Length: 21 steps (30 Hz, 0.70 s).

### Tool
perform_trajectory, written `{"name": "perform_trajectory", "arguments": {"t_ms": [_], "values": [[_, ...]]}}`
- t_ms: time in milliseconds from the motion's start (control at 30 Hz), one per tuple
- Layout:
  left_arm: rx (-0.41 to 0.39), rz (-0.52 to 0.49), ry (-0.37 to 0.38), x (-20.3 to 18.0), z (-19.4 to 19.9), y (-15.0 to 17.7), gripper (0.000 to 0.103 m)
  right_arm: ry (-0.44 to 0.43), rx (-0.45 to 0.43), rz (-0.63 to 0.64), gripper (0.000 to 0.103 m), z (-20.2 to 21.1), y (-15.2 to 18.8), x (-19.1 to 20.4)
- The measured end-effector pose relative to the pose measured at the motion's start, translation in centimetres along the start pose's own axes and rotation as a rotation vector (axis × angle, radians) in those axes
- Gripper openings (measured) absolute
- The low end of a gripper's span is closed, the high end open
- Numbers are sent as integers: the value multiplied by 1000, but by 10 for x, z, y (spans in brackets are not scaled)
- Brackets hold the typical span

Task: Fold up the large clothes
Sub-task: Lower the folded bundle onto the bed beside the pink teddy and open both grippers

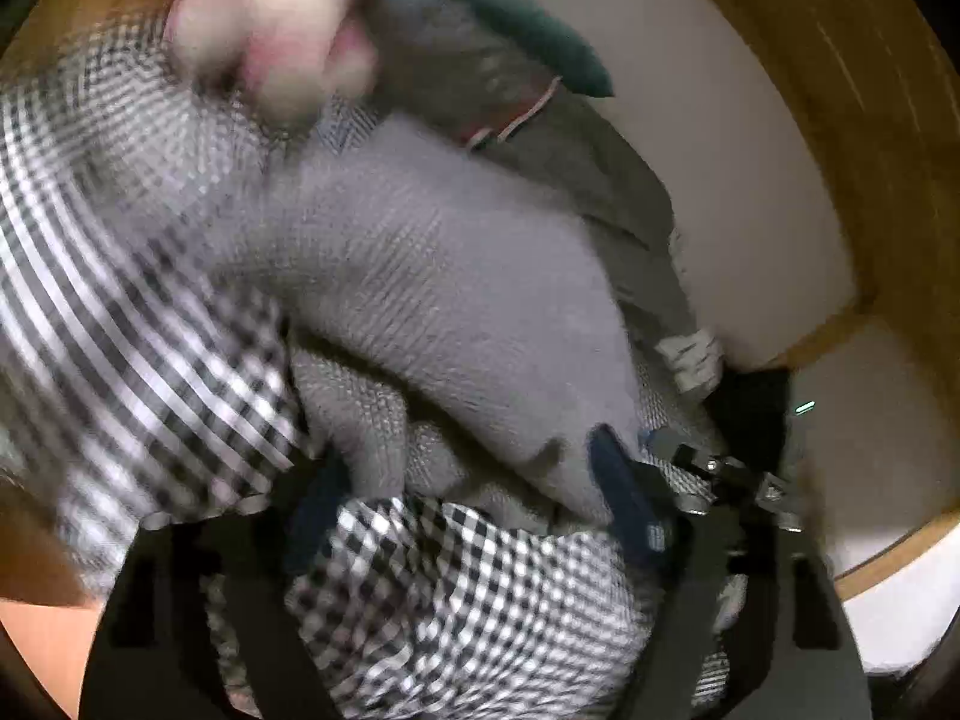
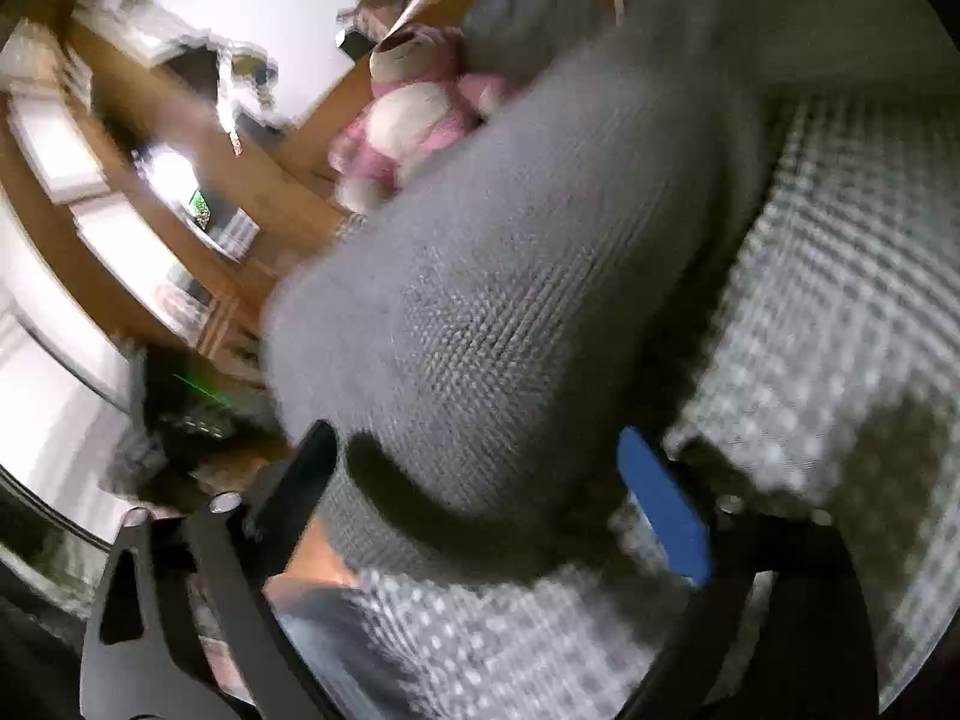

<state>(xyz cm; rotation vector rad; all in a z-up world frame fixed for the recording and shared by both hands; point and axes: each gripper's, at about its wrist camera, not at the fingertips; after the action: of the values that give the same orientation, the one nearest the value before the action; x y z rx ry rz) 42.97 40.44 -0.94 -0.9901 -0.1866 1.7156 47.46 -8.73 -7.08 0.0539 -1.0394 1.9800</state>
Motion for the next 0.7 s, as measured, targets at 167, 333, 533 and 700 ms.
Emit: {"name": "perform_trajectory", "arguments": {"t_ms": [167,333,533,700], "values": [[-213,-244,-213,-82,19,-43,97,153,44,16,100,-7,-49,14],[9,-357,-560,-67,-105,-94,97,179,289,-61,99,-78,-51,8],[123,-192,-448,-3,-129,-69,99,184,298,-96,99,-109,-33,1],[67,-145,-389,11,-127,-50,99,137,238,-154,100,-113,-28,-1]]}}
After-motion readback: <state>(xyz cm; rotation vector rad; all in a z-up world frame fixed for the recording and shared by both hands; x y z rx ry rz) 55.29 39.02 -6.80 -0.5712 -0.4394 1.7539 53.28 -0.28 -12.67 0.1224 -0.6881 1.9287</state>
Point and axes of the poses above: each gripper's, at about its wrist camera, not at the fingertips, and z roughly against the way its jaws point, x to its left, y to its underside, and after that the axes turned 4 degrees about -y, right-handed
